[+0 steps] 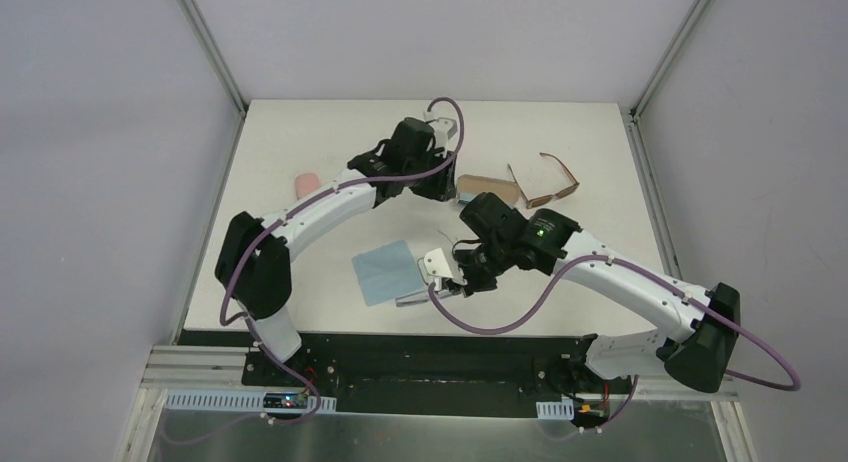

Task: Organize the sunglasses
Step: Fold the sunglasses at the center of the board, then place the sunglasses at the center of the board, then pick up the sunglasses from the center of the board.

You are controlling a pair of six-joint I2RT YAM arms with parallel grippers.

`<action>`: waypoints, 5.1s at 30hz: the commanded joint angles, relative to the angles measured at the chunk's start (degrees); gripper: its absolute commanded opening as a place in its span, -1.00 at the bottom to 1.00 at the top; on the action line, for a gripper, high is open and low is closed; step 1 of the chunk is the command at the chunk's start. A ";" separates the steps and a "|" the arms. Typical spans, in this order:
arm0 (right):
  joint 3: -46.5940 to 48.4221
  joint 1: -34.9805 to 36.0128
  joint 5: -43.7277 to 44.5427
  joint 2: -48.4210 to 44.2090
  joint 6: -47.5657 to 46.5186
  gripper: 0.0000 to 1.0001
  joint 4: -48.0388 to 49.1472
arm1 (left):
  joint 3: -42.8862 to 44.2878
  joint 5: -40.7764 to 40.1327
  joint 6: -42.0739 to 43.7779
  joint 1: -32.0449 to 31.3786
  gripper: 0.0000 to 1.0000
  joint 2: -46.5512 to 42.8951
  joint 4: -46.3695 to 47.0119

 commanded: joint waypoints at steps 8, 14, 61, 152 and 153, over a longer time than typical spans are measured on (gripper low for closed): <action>0.89 -3.40 5.58 -0.90 -0.02 -1.00 3.18 | -9.91 11.10 3.43 -2.37 -0.24 -5.38 -3.58; 2.54 -7.53 2.36 0.44 1.08 -1.00 4.93 | -16.94 14.55 1.02 -3.11 -0.28 -12.40 -1.30; 9.22 -34.78 -24.19 43.02 4.75 -0.81 -13.99 | -48.06 -6.85 24.80 -11.21 0.42 -57.66 15.60; -17.65 -4.62 33.82 10.01 23.73 0.02 27.35 | -50.00 -36.59 15.06 -7.52 0.66 -60.40 12.57; -17.32 -4.54 33.84 9.52 23.58 0.01 27.12 | -49.96 -36.55 14.99 -7.51 0.66 -60.39 12.61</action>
